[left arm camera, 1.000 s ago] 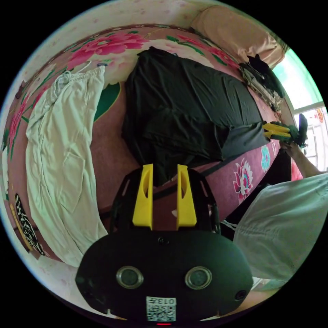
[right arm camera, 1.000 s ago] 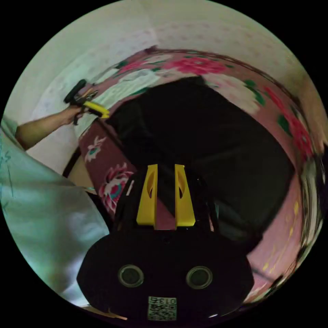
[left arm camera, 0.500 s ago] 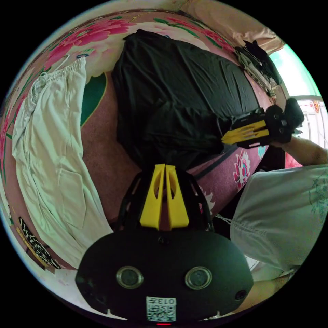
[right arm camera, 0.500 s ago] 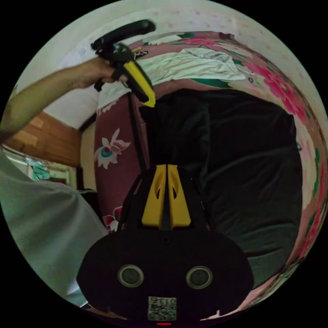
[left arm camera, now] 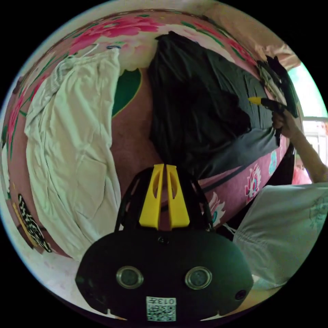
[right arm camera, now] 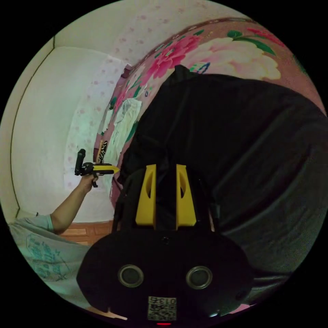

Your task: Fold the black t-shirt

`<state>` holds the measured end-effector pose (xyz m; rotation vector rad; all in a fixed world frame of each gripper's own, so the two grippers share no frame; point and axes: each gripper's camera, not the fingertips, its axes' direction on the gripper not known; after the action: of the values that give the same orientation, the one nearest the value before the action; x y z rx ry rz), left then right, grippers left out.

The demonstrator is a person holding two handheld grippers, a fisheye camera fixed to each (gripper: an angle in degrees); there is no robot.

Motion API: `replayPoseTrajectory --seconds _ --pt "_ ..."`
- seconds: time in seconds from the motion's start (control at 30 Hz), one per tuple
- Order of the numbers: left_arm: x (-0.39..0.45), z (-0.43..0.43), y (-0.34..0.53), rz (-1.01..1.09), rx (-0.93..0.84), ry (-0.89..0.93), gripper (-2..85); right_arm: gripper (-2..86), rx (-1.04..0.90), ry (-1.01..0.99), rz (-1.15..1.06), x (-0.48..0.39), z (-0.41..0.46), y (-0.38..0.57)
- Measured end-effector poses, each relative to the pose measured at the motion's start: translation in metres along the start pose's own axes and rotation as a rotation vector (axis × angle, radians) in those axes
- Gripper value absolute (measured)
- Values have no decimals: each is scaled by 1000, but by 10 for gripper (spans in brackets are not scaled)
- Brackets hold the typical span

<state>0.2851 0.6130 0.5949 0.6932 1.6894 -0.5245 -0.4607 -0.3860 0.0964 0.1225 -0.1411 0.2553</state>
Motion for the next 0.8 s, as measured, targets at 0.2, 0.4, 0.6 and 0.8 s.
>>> replayPoseTrajectory --seconds 0.2,0.4,0.6,0.8 --pt "42 -12 5 191 138 91 21 92 -12 298 -288 -62 8 -26" --pt "60 -7 -27 220 234 -58 69 94 -185 490 -590 -116 57 -43" --pt "37 0 -92 155 243 30 100 53 -308 582 -710 -122 81 -39" --pt "45 16 -131 219 131 9 16 20 -290 592 -705 -122 60 -35"
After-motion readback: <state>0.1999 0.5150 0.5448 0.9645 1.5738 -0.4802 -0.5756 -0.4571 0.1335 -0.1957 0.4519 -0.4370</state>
